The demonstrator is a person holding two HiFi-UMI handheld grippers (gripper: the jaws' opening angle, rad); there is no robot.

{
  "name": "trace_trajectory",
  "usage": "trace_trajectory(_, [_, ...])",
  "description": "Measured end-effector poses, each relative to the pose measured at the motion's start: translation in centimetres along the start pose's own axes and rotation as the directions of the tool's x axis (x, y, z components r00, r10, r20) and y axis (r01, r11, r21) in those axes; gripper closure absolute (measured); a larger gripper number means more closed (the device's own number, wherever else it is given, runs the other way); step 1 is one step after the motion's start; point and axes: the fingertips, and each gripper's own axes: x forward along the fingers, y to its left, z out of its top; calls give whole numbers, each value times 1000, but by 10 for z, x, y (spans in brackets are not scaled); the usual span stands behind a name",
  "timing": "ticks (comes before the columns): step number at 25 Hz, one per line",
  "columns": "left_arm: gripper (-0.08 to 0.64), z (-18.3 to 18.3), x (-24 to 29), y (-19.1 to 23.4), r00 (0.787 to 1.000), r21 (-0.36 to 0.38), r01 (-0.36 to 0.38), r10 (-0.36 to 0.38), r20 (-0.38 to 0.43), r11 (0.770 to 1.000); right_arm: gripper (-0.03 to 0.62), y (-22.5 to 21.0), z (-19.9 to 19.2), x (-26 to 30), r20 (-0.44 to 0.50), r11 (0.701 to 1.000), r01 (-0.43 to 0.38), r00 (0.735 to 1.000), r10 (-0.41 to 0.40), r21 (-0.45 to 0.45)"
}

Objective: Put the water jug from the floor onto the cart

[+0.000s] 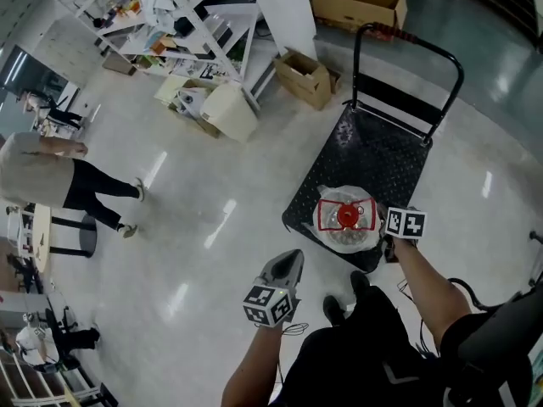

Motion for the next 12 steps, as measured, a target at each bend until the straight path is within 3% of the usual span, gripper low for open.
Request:
trace_trajectory(3, [565, 16, -11, -15, 998, 29, 33, -34, 58, 999, 508, 16, 22, -38, 98, 999, -18, 995, 22, -44])
trace_trajectory(8, [565, 42, -26, -47, 981, 113, 112, -128, 143, 987, 509, 61, 50, -122, 266, 973, -50, 958, 110, -224])
trace_trajectory(12, [565, 56, -44, -81, 955, 166, 196, -227, 192, 966, 586, 86, 51, -195, 364, 947, -16, 921, 139, -321])
